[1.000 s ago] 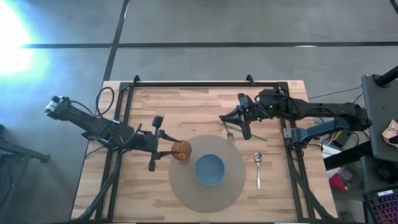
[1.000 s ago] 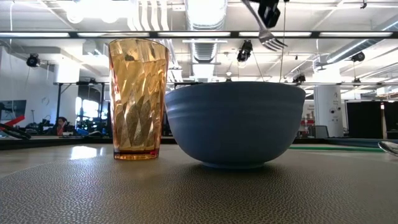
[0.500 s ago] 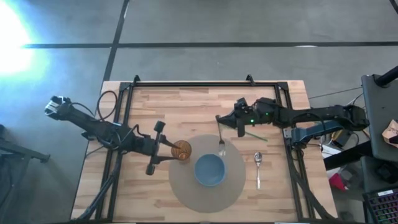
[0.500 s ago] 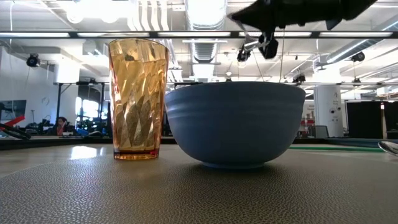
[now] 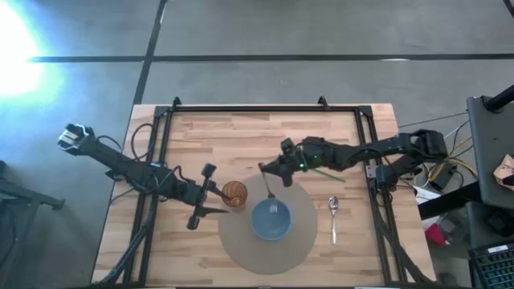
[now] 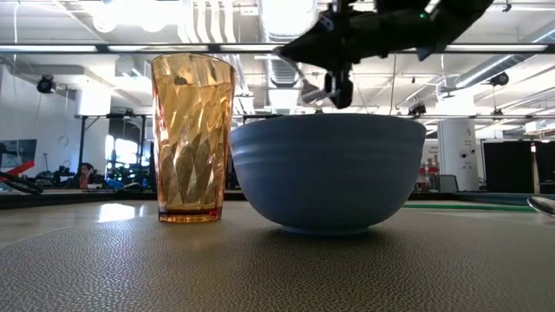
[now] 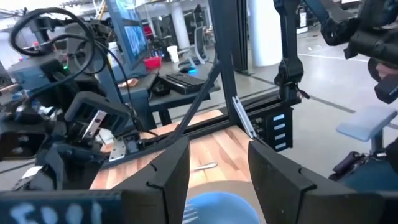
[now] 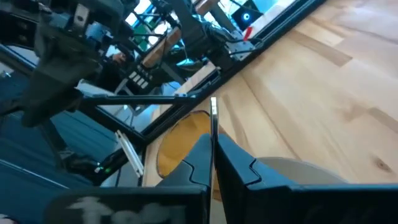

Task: Pick & Place Utensil
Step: Put the fork into the bowl on the place mat

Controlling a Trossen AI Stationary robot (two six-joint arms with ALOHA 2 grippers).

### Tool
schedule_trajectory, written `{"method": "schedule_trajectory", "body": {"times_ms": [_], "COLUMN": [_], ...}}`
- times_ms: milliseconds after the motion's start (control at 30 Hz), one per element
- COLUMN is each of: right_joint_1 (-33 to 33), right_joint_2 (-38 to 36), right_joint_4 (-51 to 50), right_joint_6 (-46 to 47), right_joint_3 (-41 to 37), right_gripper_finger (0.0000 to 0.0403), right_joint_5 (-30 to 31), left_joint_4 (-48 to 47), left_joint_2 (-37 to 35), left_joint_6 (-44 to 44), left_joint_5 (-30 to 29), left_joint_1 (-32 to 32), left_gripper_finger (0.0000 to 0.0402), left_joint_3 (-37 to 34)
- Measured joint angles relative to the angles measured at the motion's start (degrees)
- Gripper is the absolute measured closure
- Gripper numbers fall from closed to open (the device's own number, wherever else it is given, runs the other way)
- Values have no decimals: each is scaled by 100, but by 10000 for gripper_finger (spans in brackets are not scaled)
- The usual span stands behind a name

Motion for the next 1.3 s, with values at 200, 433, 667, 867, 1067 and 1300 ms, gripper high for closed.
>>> {"method": "schedule_trajectory", "body": {"times_ms": [200,433,667,867,1067,1300], "right_joint_1": [4,200,420,582,707,829], "right_joint_2": [412,662,777,838,841,987], "right_joint_4": [-26,60,243,232,240,260], "right_joint_6": [201,334,212,-138,-377,-436], "right_joint_3": [144,141,141,132,132,128], "right_gripper_finger": [394,394,394,394,394,394], "right_joint_5": [-22,29,351,563,691,807], "left_joint_4": [83,119,105,104,99,99], "left_joint_2": [1,-2,-2,-2,-2,-2], "left_joint_6": [-38,-5,-1,4,12,13], "left_joint_5": [25,133,144,142,142,140], "left_joint_1": [-7,-11,-11,-11,-11,-11], "left_gripper_finger": [235,235,235,235,235,235], "left_joint_3": [-141,-136,-137,-142,-143,-145]}}
